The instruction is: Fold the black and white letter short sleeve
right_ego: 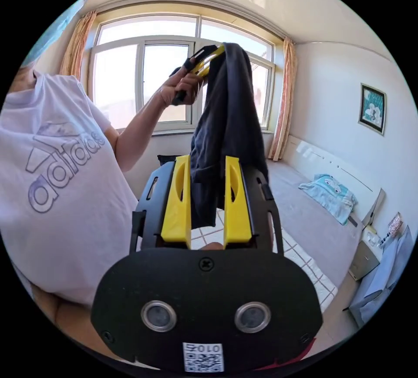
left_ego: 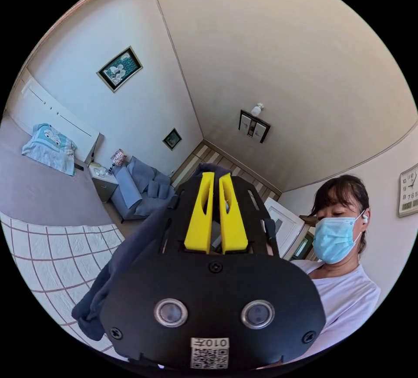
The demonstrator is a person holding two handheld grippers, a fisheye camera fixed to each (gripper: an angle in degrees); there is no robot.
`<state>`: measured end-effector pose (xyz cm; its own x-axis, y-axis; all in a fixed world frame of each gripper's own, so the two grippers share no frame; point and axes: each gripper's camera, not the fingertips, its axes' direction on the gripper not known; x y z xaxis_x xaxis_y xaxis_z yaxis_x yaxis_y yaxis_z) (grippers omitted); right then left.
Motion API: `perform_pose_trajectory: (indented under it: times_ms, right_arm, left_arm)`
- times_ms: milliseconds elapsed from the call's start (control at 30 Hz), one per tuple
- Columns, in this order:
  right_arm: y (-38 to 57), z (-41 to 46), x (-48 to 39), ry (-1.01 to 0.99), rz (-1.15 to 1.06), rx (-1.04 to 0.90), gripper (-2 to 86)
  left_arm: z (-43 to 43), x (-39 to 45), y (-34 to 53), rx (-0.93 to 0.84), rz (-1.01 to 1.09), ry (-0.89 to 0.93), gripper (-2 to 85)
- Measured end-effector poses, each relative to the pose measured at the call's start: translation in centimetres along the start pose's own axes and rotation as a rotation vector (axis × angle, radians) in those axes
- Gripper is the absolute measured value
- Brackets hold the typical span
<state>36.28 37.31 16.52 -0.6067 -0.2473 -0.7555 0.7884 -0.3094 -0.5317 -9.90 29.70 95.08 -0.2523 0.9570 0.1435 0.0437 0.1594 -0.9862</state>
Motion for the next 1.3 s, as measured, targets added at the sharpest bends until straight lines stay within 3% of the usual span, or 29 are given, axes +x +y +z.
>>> perform_pose_trajectory:
  times_ms: [233, 367, 533, 633, 733, 800, 933, 1067, 1133, 1200, 1300]
  right_arm:
    - [1.5, 0.7, 3.7, 0.049, 0.325, -0.005, 11.5]
    - [2.3, 1.7, 5.7, -0.181, 0.459, 0.023, 11.5]
    - [3.0, 5.7, 7.7, -0.255, 0.577, -0.025, 13.1]
    - [4.0, 6.5, 9.3, -0.399, 0.688, 0.087, 12.8]
    - [4.3, 6.7, 10.2, -0.493, 0.764, 0.155, 10.8]
    - [3.5, 7.7, 10.0, -0.535, 0.743, 0.090, 6.6]
    - [2.0, 8.4, 9.6, -0.518, 0.681, -0.005, 3.8]
    - [-0.7, 6.3, 10.3, -0.339, 0.620, -0.050, 3.3]
    - [-2.5, 5.1, 10.7, -0.250, 0.587, -0.060, 3.2]
    - [-5.4, 3.8, 10.9, -0.116, 0.539, -0.079, 3.1]
    - [-10.1, 3.1, 10.0, 0.002, 0.405, -0.114, 3.0]
  left_arm:
    - [-1.5, 0.6, 0.8, 0.105, 0.028, -0.109, -0.3]
    - [-2.0, 0.0, 2.1, 0.160, 0.015, -0.135, -0.3]
    - [-0.4, -1.0, 3.3, 0.141, -0.004, -0.130, -0.3]
    - [0.3, -1.9, 3.9, 0.123, -0.023, -0.119, -0.3]
    - [0.3, -2.8, 4.9, 0.121, -0.040, -0.140, -0.3]
    - [-0.1, -3.7, 5.6, 0.136, -0.069, -0.160, -0.3]
    - [-2.4, -6.1, 7.4, 0.197, -0.126, -0.241, -0.3]
    - [-7.9, -10.2, 11.2, 0.299, -0.306, -0.415, -0.3]
    - [-9.8, -12.4, 14.0, 0.313, -0.413, -0.415, -0.3]
    - [-10.2, -14.1, 17.1, 0.269, -0.488, -0.369, -0.2]
    - [-6.7, -15.9, 21.8, -0.033, -0.534, -0.315, -0.1]
